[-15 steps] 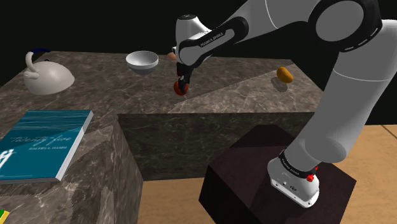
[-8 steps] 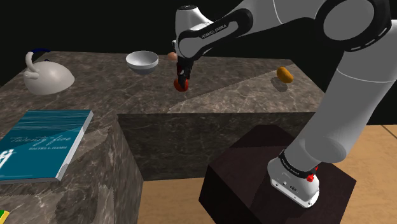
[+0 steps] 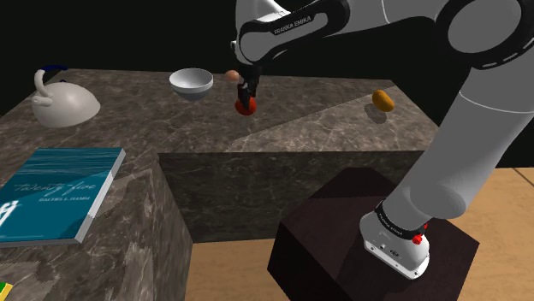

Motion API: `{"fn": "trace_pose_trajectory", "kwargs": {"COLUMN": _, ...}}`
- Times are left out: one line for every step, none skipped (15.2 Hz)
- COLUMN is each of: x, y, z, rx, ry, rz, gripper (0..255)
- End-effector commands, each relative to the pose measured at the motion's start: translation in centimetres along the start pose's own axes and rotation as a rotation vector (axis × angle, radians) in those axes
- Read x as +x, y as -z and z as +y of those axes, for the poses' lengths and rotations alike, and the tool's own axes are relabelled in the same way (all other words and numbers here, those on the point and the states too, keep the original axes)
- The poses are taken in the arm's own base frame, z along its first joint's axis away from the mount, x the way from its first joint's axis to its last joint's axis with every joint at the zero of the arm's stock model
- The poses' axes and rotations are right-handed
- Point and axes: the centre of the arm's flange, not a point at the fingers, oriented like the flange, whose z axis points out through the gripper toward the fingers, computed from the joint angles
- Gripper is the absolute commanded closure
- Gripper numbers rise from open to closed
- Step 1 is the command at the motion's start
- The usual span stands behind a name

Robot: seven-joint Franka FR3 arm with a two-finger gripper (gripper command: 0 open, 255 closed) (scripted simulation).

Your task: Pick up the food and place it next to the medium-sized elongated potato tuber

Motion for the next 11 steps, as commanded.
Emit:
{"fn": "trace_pose_trajectory", "kwargs": {"x": 0.0, "y": 1.1, "z": 0.2, "rx": 0.0, "ry": 0.0, "rz": 0.0, "gripper": 255}}
{"fn": "trace_pose_trajectory", "kwargs": {"x": 0.0, "y": 1.7, "z": 0.2, "rx": 0.0, "ry": 0.0, "rz": 0.0, "gripper": 255}}
{"fn": "trace_pose_trajectory", "kwargs": {"x": 0.0, "y": 2.2, "z": 0.2, "rx": 0.0, "ry": 0.0, "rz": 0.0, "gripper": 255}}
{"fn": "trace_pose_trajectory", "kwargs": {"x": 0.1, "y": 2.7, "z": 0.3, "rx": 0.0, "ry": 0.0, "rz": 0.0, "gripper": 255}}
{"fn": "trace_pose_trajectory", "kwargs": {"x": 0.1, "y": 3.2, "z": 0.3, "rx": 0.0, "ry": 0.0, "rz": 0.0, "gripper": 255}}
{"fn": "trace_pose_trajectory", "kwargs": {"x": 0.1, "y": 3.8, "z": 0.3, "rx": 0.0, "ry": 0.0, "rz": 0.0, "gripper": 255}}
{"fn": "trace_pose_trajectory", "kwargs": {"x": 0.1, "y": 4.3, "z": 0.4, "rx": 0.0, "ry": 0.0, "rz": 0.0, "gripper": 255}}
{"fn": "trace_pose_trajectory", "kwargs": {"x": 0.1, "y": 4.8, "z": 0.4, "rx": 0.0, "ry": 0.0, "rz": 0.0, "gripper": 255}}
{"fn": "trace_pose_trajectory", "kwargs": {"x": 0.1, "y": 5.3, "z": 0.4, "rx": 0.0, "ry": 0.0, "rz": 0.0, "gripper": 255}}
{"fn": "trace_pose_trajectory", "kwargs": {"x": 0.1, "y": 5.9, "z": 0.5, "rx": 0.0, "ry": 0.0, "rz": 0.0, "gripper": 255}}
{"fn": "trace_pose_trajectory", "kwargs": {"x": 0.1, "y": 6.4, "z": 0.5, "rx": 0.0, "ry": 0.0, "rz": 0.0, "gripper": 255}}
